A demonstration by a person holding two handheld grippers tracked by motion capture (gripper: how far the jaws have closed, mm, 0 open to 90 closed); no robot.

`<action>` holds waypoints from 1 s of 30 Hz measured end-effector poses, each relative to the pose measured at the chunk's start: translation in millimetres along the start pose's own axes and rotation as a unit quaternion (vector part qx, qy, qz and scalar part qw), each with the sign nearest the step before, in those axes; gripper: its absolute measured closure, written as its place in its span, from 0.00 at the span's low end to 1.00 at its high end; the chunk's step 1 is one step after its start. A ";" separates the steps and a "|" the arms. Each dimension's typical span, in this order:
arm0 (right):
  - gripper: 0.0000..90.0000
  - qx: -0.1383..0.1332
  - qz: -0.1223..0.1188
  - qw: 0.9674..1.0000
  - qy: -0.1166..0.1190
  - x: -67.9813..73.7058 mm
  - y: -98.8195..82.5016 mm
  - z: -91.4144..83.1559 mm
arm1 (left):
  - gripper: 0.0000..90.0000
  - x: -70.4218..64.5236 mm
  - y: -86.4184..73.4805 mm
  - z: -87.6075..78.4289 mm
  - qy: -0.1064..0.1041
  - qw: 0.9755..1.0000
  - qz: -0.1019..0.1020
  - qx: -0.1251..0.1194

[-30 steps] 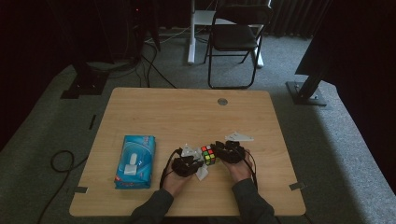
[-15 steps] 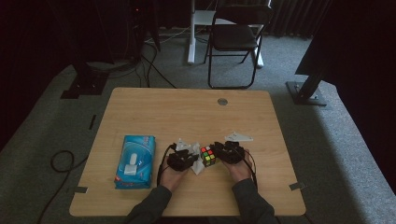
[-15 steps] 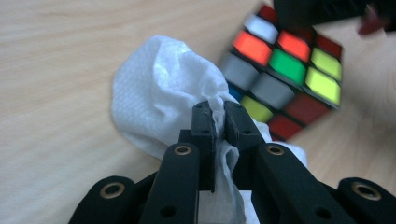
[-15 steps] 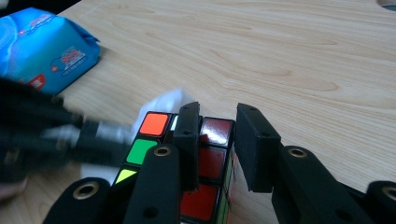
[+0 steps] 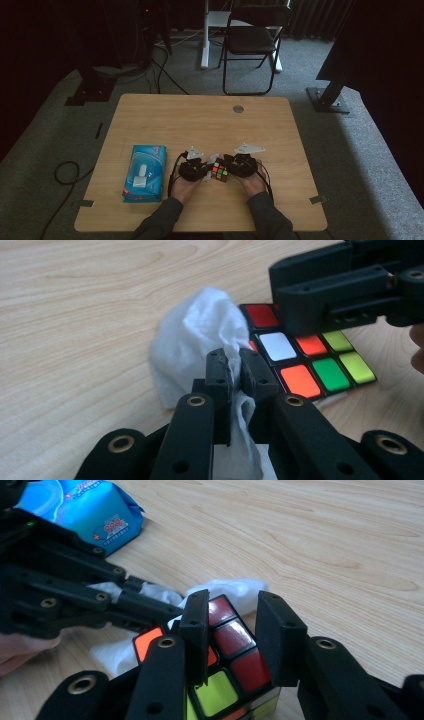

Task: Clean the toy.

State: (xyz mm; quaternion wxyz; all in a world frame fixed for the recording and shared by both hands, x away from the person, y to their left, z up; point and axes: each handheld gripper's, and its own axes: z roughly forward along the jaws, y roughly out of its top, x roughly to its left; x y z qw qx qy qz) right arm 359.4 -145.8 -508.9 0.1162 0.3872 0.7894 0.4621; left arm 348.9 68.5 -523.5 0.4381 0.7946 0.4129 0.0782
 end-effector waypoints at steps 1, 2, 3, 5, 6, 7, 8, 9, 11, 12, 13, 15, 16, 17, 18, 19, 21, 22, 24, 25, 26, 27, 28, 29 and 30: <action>0.73 0.000 -0.001 1.000 -0.002 0.4 0.2 0.0 | 0.93 -0.7 -1.2 -0.7 0.000 1.000 -0.004 -0.002; 0.73 0.001 -0.002 1.000 -0.004 0.9 0.5 0.0 | 0.93 -1.2 -2.4 -1.3 -0.001 1.000 -0.006 -0.004; 0.71 0.001 -0.003 1.000 -0.008 1.3 0.7 0.0 | 0.93 -1.5 -3.7 -1.5 -0.003 1.000 -0.008 -0.004; 0.68 0.003 -0.002 1.000 -0.015 1.7 1.4 0.1 | 0.93 -1.9 -5.3 -1.4 -0.006 1.000 -0.008 -0.004; 0.67 0.004 -0.001 1.000 -0.017 1.7 1.6 0.1 | 0.93 -2.1 -5.8 -1.3 -0.006 1.000 -0.008 -0.004; 0.67 0.005 0.000 1.000 -0.018 1.5 1.7 0.1 | 0.93 -2.2 -6.1 -1.1 -0.007 1.000 -0.008 -0.006; 0.67 0.008 0.005 1.000 -0.020 1.4 2.3 -0.3 | 0.93 -2.3 -6.1 -1.0 -0.007 1.000 -0.009 -0.007; 0.67 0.010 0.007 1.000 -0.023 1.1 3.0 -0.4 | 0.93 -2.4 -5.9 -0.9 -0.006 1.000 -0.008 -0.007; 0.67 0.012 0.003 0.999 -0.029 1.6 4.0 -1.0 | 0.93 -2.0 -5.1 -1.3 -0.004 1.000 -0.009 -0.009; 0.67 0.012 0.004 0.999 -0.030 1.5 4.3 -1.6 | 0.93 -1.7 -4.9 -1.7 -0.003 1.000 -0.009 -0.010; 0.67 0.012 0.008 0.999 -0.031 1.4 4.4 -2.3 | 0.93 -0.6 -4.4 -2.6 -0.001 1.000 -0.010 -0.013; 0.68 0.012 0.014 0.999 -0.036 -0.4 4.4 -4.7 | 0.93 0.9 -3.3 -4.3 0.001 1.000 -0.011 -0.015; 0.68 0.012 0.016 0.999 -0.038 -1.4 4.1 -6.4 | 0.93 1.3 -2.6 -5.1 0.002 1.000 -0.012 -0.017; 0.68 0.009 0.019 0.999 -0.039 -2.3 3.7 -8.2 | 0.93 1.6 -1.9 -5.9 0.002 1.000 -0.011 -0.018; 0.68 0.009 0.024 0.999 -0.040 -2.8 3.4 -10.1 | 0.93 1.6 -1.1 -6.4 0.003 1.000 -0.011 -0.020; 0.68 0.009 0.026 0.999 -0.041 -2.9 3.1 -11.5 | 0.93 1.6 -0.3 -6.9 0.003 1.000 -0.010 -0.021; 0.69 0.015 0.026 0.999 -0.045 -2.3 2.9 -13.4 | 0.93 1.3 1.2 -8.6 0.002 1.000 -0.010 -0.025; 0.69 0.020 0.024 0.998 -0.048 -1.8 2.7 -13.5 | 0.93 1.1 1.6 -9.0 0.002 1.000 -0.010 -0.028; 0.69 0.022 0.023 0.998 -0.049 -1.6 1.9 -13.4 | 0.93 0.6 3.0 -10.4 0.001 1.000 -0.009 -0.029; 0.69 0.023 0.025 0.998 -0.050 -1.8 1.9 -13.5 | 0.93 0.3 3.9 -11.1 0.001 0.999 -0.008 -0.031; 0.69 0.024 0.026 0.998 -0.052 -2.0 2.1 -13.7 | 0.93 0.2 4.7 -11.6 0.000 0.999 -0.007 -0.032; 0.69 0.025 0.026 0.998 -0.057 -2.4 2.2 -14.0 | 0.93 0.2 5.5 -12.6 0.000 0.999 -0.007 -0.032; 0.70 0.029 0.028 0.998 -0.058 -3.1 2.0 -14.0 | 0.93 0.1 6.3 -13.3 -0.001 0.999 -0.007 -0.035; 0.70 0.028 0.032 0.998 -0.056 -3.8 1.6 -14.3 | 0.93 0.2 7.0 -14.1 -0.002 0.999 -0.007 -0.035; 0.70 0.027 0.035 0.998 -0.054 -4.4 1.4 -14.4 | 0.93 0.0 7.7 -14.7 -0.004 0.999 -0.007 -0.037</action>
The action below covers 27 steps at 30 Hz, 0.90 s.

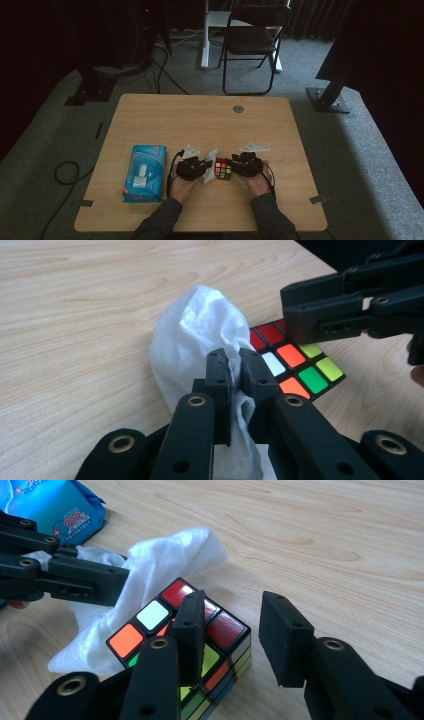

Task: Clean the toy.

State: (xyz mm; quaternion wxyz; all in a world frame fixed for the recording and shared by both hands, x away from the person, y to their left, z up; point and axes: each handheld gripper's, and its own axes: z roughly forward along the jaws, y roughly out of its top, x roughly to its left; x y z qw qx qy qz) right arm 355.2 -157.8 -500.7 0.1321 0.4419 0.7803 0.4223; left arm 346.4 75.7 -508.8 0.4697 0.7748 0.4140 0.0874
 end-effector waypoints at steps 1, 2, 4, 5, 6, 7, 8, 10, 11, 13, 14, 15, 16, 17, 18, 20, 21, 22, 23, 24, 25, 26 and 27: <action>0.71 0.000 0.001 1.000 0.001 -0.2 0.1 0.1 | 0.93 -0.3 0.7 -0.3 -0.001 1.000 0.000 -0.001; 0.71 0.000 0.000 1.000 0.001 0.0 0.3 0.4 | 0.93 -0.6 1.3 -0.4 -0.003 1.000 0.001 -0.001; 0.72 -0.002 0.001 1.000 0.000 0.1 0.4 1.1 | 0.93 -0.9 2.0 -0.3 -0.004 1.000 0.003 0.000; 0.72 -0.003 0.001 1.000 0.000 -0.3 0.3 1.5 | 0.93 -0.8 2.3 0.3 -0.006 1.000 0.002 0.000; 0.72 -0.005 0.003 1.000 0.000 -0.7 0.2 1.9 | 0.93 -0.8 2.4 1.1 -0.007 1.000 0.001 0.001; 0.72 -0.005 0.005 1.000 0.001 -0.9 0.2 2.1 | 0.93 -0.6 2.5 2.2 -0.009 1.000 0.000 0.003; 0.73 -0.006 0.006 1.000 0.003 -1.0 0.1 2.4 | 0.93 -0.3 2.4 3.8 -0.012 1.000 -0.001 0.005; 0.75 -0.007 0.005 1.000 0.005 -0.9 0.0 2.5 | 0.93 -0.8 1.9 8.2 -0.010 1.000 -0.001 0.014; 0.76 -0.007 0.004 1.000 0.004 -0.6 0.0 2.4 | 0.94 -1.0 1.4 10.6 -0.010 1.000 -0.002 0.018; 0.76 -0.008 0.005 1.000 0.005 -0.6 -0.4 2.4 | 0.94 -1.9 0.1 14.3 -0.009 1.000 -0.003 0.020; 0.76 -0.009 0.008 1.000 0.005 -0.7 -0.8 2.4 | 0.94 -1.2 0.0 14.7 -0.010 1.000 -0.004 0.021; 0.76 -0.010 0.010 1.000 0.006 -1.0 -1.3 2.3 | 0.94 0.1 -0.1 15.4 -0.012 1.000 -0.009 0.020; 0.76 -0.012 0.012 1.000 0.008 -1.8 -1.9 2.5 | 0.94 1.7 0.0 15.9 -0.012 1.000 -0.009 0.021; 0.76 -0.013 0.016 1.000 0.009 -2.0 -2.2 2.5 | 0.94 2.1 -0.1 16.5 -0.012 1.000 -0.010 0.023; 0.76 -0.013 0.017 1.000 0.009 -1.7 -2.3 2.5 | 0.94 2.4 -0.2 16.8 -0.012 1.000 -0.009 0.023; 0.76 -0.012 0.015 1.000 0.005 -0.8 -2.1 2.3 | 0.94 3.2 -0.3 17.2 -0.013 1.000 -0.008 0.023; 0.76 -0.012 0.015 1.000 0.005 -0.6 -2.1 2.3 | 0.94 3.3 -0.5 17.5 -0.012 1.000 -0.008 0.023; 0.76 -0.013 0.015 1.000 0.005 -0.6 -2.2 2.3 | 0.94 4.0 -0.7 18.0 -0.012 1.000 -0.009 0.024; 0.76 -0.013 0.015 1.000 0.005 -0.8 -2.3 2.3 | 0.94 4.7 -1.1 18.7 -0.012 1.000 -0.011 0.025; 0.76 -0.013 0.017 1.000 0.005 -0.8 -2.4 2.3 | 0.94 5.2 -1.5 19.3 -0.011 1.000 -0.011 0.027; 0.76 -0.013 0.017 1.000 0.005 -0.6 -2.4 2.3 | 0.94 5.9 -2.7 21.3 -0.011 0.999 -0.013 0.033; 0.76 -0.014 0.016 1.000 0.004 -0.5 -2.4 2.4 | 0.94 6.6 -4.3 23.3 -0.008 0.999 -0.012 0.038; 0.76 -0.014 0.017 1.000 0.004 -0.5 -2.4 2.3 | 0.94 7.1 -6.4 25.5 -0.007 0.999 -0.015 0.042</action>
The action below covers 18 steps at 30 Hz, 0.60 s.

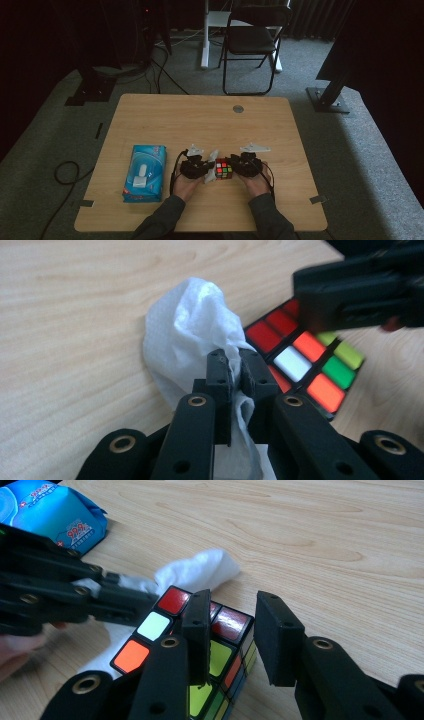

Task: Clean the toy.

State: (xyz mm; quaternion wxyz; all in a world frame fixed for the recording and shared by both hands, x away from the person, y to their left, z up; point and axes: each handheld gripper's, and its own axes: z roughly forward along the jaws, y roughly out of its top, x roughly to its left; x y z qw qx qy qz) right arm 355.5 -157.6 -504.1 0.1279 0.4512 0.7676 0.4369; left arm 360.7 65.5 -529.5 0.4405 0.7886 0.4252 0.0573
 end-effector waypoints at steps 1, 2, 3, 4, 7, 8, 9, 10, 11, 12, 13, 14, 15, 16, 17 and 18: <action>0.76 0.000 0.001 1.000 0.000 0.0 -0.1 0.0 | 0.94 1.1 -1.8 2.2 0.001 1.000 -0.001 0.005; 0.76 0.000 0.001 1.000 0.000 0.0 -0.1 -0.1 | 0.94 1.8 -3.6 4.0 0.001 1.000 -0.002 0.008; 0.76 0.000 0.001 1.000 0.000 0.0 -0.2 0.0 | 0.94 2.0 -4.6 5.4 0.002 1.000 -0.003 0.011; 0.76 0.000 0.001 1.000 0.000 0.0 -0.2 0.0 | 0.94 1.9 -6.2 8.0 0.007 1.000 -0.002 0.017; 0.77 -0.002 0.003 1.000 0.000 -0.2 -0.3 0.2 | 0.94 2.2 -9.6 13.3 0.014 1.000 0.008 0.027; 0.77 -0.002 0.004 1.000 -0.001 -0.2 -0.3 0.2 | 0.94 2.6 -9.3 13.2 0.013 0.999 0.007 0.028; 0.77 -0.002 0.004 1.000 -0.001 -0.1 -0.3 0.2 | 0.94 2.2 -8.8 13.2 0.016 0.999 0.011 0.030; 0.77 -0.002 0.004 1.000 -0.001 -0.1 -0.4 0.2 | 0.94 1.7 -8.7 13.3 0.018 0.999 0.013 0.029; 0.77 -0.002 0.004 1.000 -0.001 -0.1 -0.4 0.2 | 0.94 1.2 -8.6 13.2 0.019 0.999 0.013 0.030; 0.77 -0.002 0.004 1.000 -0.001 -0.1 -0.4 0.2 | 0.94 1.2 -8.6 12.9 0.019 0.999 0.012 0.029; 0.77 -0.002 0.004 1.000 -0.002 0.0 -0.5 0.2 | 0.94 1.2 -8.5 12.1 0.017 0.999 0.010 0.027; 0.77 -0.002 0.004 1.000 -0.001 -0.1 -0.4 0.2 | 0.94 1.0 -8.2 10.4 0.015 1.000 0.008 0.025; 0.77 -0.002 0.005 1.000 -0.001 -0.2 -0.4 0.2 | 0.94 0.8 -7.8 8.8 0.014 1.000 0.008 0.023; 0.77 -0.003 0.005 1.000 -0.001 -0.2 -0.5 0.3 | 0.94 -0.4 -6.9 5.8 0.012 1.000 0.009 0.018; 0.77 -0.003 0.005 1.000 0.000 -0.5 -0.6 0.3 | 0.94 -1.6 -6.3 3.8 0.011 1.000 0.007 0.013; 0.77 -0.003 0.006 1.000 0.001 -0.6 -0.6 0.2 | 0.94 -2.9 -4.8 -0.3 0.008 1.000 0.009 0.007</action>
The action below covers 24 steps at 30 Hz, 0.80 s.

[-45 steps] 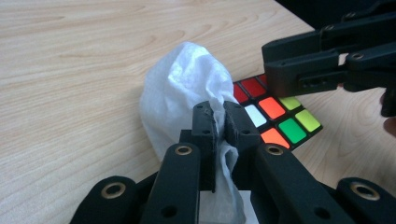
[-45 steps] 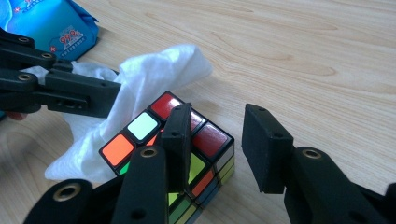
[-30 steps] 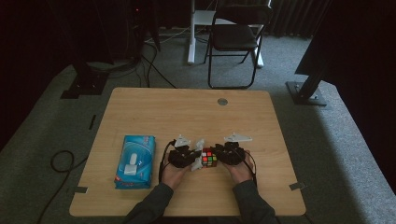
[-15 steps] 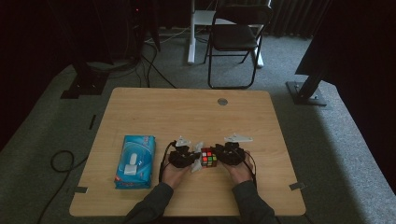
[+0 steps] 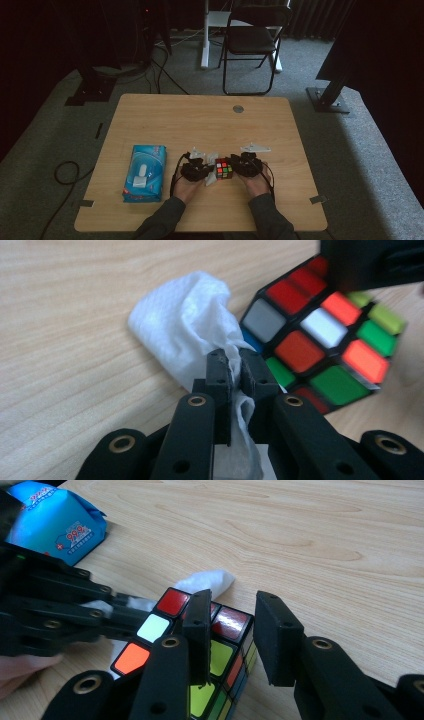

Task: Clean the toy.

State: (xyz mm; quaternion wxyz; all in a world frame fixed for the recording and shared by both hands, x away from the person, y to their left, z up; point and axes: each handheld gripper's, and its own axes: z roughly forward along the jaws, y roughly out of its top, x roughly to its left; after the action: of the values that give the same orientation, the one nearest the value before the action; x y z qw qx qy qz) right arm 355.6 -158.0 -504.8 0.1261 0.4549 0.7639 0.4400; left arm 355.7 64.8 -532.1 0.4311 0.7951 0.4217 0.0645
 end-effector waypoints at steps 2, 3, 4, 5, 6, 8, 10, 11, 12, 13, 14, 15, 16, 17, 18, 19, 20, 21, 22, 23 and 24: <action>0.77 0.000 0.000 1.000 0.000 -0.1 0.0 0.0 | 0.94 -2.6 2.2 -5.2 -0.005 1.000 0.000 -0.009; 0.77 0.000 0.001 1.000 0.000 0.0 0.0 0.0 | 0.94 -4.5 3.7 -8.8 -0.007 1.000 0.003 -0.012; 0.77 0.000 0.001 1.000 0.000 0.1 0.0 0.0 | 0.94 -5.6 4.1 -10.9 -0.011 1.000 0.002 -0.016; 0.77 0.000 0.001 1.000 0.000 0.1 0.0 0.0 | 0.94 -7.2 4.6 -14.6 -0.018 1.000 0.002 -0.019; 0.77 0.000 0.001 1.000 0.000 0.0 0.0 0.0 | 0.94 -8.3 4.8 -16.8 -0.024 0.999 0.003 -0.021; 0.77 0.000 0.001 1.000 0.000 -0.2 0.0 0.1 | 0.94 -10.3 4.3 -18.7 -0.034 0.999 0.000 -0.019; 0.77 -0.001 0.003 1.000 0.001 -0.2 0.0 0.5 | 0.94 -11.9 2.5 -17.3 -0.031 0.999 0.007 -0.014; 0.77 0.000 0.002 1.000 0.000 0.2 0.1 0.4 | 0.94 -11.9 1.7 -16.1 -0.030 0.999 0.005 -0.011; 0.77 0.000 0.002 1.000 0.000 0.3 0.1 0.4 | 0.94 -11.0 0.9 -15.2 -0.029 0.999 0.003 -0.013; 0.77 0.000 0.002 1.000 0.000 0.3 0.1 0.4 | 0.94 -9.8 0.3 -14.3 -0.029 1.000 0.002 -0.011; 0.77 -0.001 0.003 1.000 0.000 0.4 0.1 0.5 | 0.94 -9.4 -0.4 -13.2 -0.027 1.000 0.002 -0.007; 0.77 -0.001 0.002 1.000 0.000 0.4 0.1 0.5 | 0.94 -9.6 -1.4 -11.3 -0.023 1.000 0.004 -0.003; 0.77 0.000 0.002 1.000 -0.001 0.3 0.1 0.5 | 0.94 -9.6 -2.7 -9.6 -0.021 1.000 0.005 0.000; 0.77 0.000 0.003 1.000 0.000 0.3 0.1 0.5 | 0.94 -9.2 -4.2 -8.0 -0.019 1.000 0.005 0.004; 0.77 0.000 0.003 1.000 -0.001 0.4 0.2 0.4 | 0.94 -8.9 -5.4 -6.2 -0.019 1.000 0.003 0.006; 0.77 0.000 0.003 1.000 -0.001 0.4 0.2 0.5 | 0.94 -8.1 -7.5 -3.5 -0.016 1.000 0.003 0.010; 0.77 0.000 0.002 1.000 -0.001 0.5 0.2 0.4 | 0.94 -7.4 -8.7 -1.9 -0.015 1.000 0.003 0.012; 0.77 0.000 0.003 1.000 -0.001 0.5 0.2 0.5 | 0.94 -7.2 -9.5 -0.2 -0.013 1.000 0.003 0.014; 0.77 0.000 0.002 1.000 -0.001 0.5 0.2 0.4 | 0.94 -7.3 -10.8 2.0 -0.007 1.000 0.007 0.019; 0.77 0.000 0.003 1.000 -0.001 0.5 0.2 0.5 | 0.94 -7.4 -11.8 3.7 -0.004 1.000 0.009 0.022; 0.77 0.000 0.003 1.000 -0.001 0.5 0.2 0.5 | 0.94 -7.3 -12.7 5.1 -0.001 1.000 0.012 0.026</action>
State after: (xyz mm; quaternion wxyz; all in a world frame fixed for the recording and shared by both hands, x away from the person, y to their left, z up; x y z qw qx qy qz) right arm 355.7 -157.3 -504.8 0.1257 0.4573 0.7625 0.4401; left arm 345.7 59.7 -542.8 0.4100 0.8110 0.4132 0.0580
